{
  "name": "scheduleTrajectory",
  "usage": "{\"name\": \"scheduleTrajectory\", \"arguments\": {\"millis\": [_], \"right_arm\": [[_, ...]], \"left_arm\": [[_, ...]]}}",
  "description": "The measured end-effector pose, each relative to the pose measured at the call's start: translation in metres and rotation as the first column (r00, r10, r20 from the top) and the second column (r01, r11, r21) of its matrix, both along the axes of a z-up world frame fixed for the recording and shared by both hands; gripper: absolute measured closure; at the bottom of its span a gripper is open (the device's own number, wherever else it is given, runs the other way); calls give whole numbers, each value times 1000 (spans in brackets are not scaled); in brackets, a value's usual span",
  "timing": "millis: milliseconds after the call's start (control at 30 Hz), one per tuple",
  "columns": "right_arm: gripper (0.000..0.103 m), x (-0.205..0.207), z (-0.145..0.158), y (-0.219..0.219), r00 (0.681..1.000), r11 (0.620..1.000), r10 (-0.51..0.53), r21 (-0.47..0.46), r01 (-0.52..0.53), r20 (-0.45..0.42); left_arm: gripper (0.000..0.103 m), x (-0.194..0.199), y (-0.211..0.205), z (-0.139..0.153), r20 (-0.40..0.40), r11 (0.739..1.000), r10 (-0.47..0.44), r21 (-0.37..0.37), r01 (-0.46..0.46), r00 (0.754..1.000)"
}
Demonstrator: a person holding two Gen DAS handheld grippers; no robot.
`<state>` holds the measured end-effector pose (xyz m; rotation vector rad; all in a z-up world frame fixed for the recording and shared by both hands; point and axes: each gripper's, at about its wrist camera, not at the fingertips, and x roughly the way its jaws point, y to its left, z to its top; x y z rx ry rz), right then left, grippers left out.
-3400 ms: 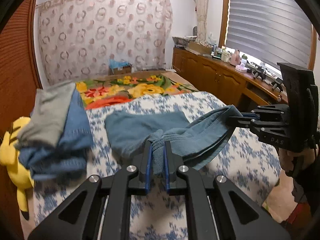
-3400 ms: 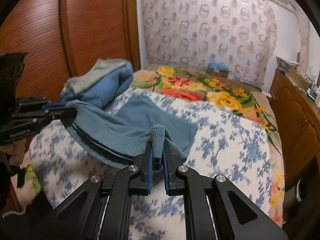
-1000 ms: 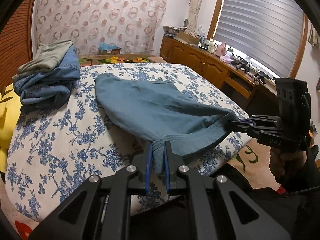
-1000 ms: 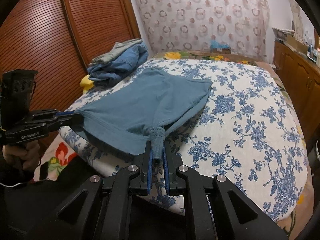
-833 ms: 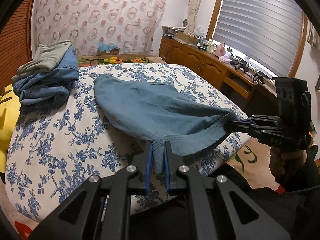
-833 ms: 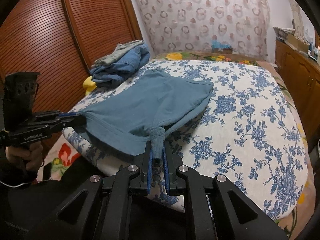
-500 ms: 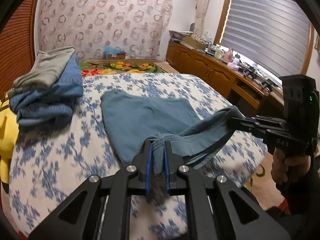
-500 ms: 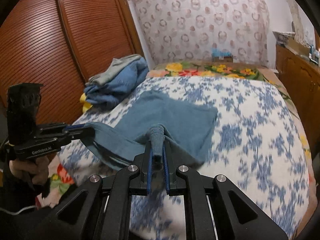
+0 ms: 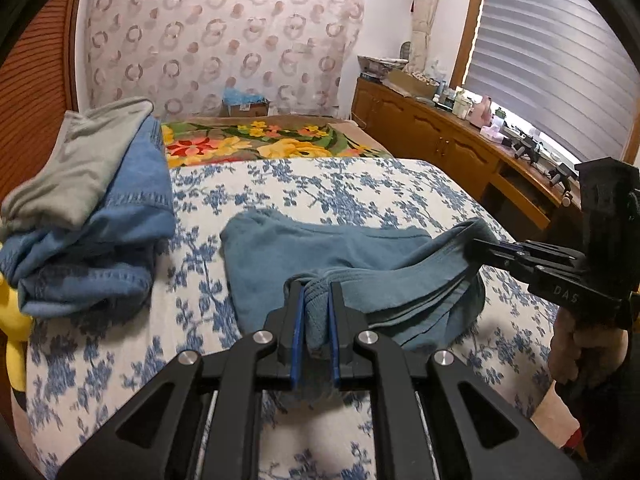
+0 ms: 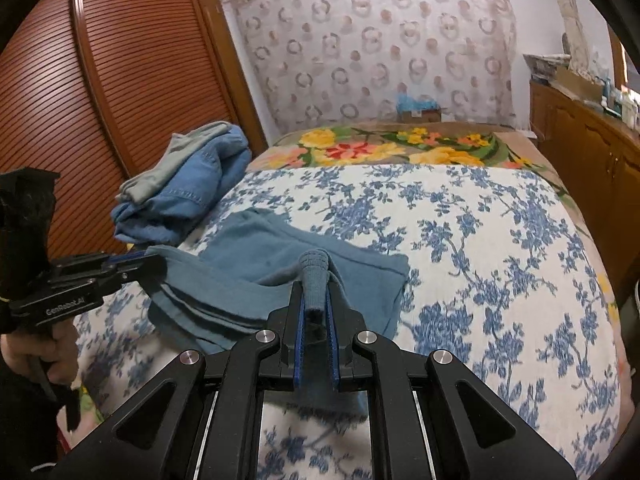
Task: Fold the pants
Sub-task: 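Lower the folded hem onto the shorts and open both grippers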
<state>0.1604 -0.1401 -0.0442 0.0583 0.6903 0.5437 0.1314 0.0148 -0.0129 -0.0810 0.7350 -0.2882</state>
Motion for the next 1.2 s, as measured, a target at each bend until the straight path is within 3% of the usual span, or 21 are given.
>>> {"name": "scheduleTrajectory", "arguments": {"millis": [167, 400, 667, 767, 1033, 1200], "right_arm": [[96, 12, 1, 0, 1000, 1000, -13, 3, 13, 4], [96, 24, -17, 3, 999, 1000, -14, -16, 14, -29], [94, 26, -19, 10, 1000, 997, -20, -72, 18, -21], [89, 26, -18, 14, 999, 995, -29, -99, 27, -16], [67, 14, -14, 8, 997, 990, -73, -120, 74, 12], [58, 3, -18, 4, 998, 987, -66, -144, 66, 6]], "left_arm": [[95, 8, -2, 5, 15, 1000, -2, 11, 2, 1000], [93, 17, -2, -12, -7, 998, -14, 66, 15, 1000], [89, 17, 5, -17, -18, 997, -45, 55, 46, 999], [86, 14, 6, -15, -17, 997, -66, 50, 67, 998], [61, 3, 12, -15, -21, 996, -62, 69, 63, 998], [59, -2, 6, -34, -67, 991, -66, 109, 73, 996]]}}
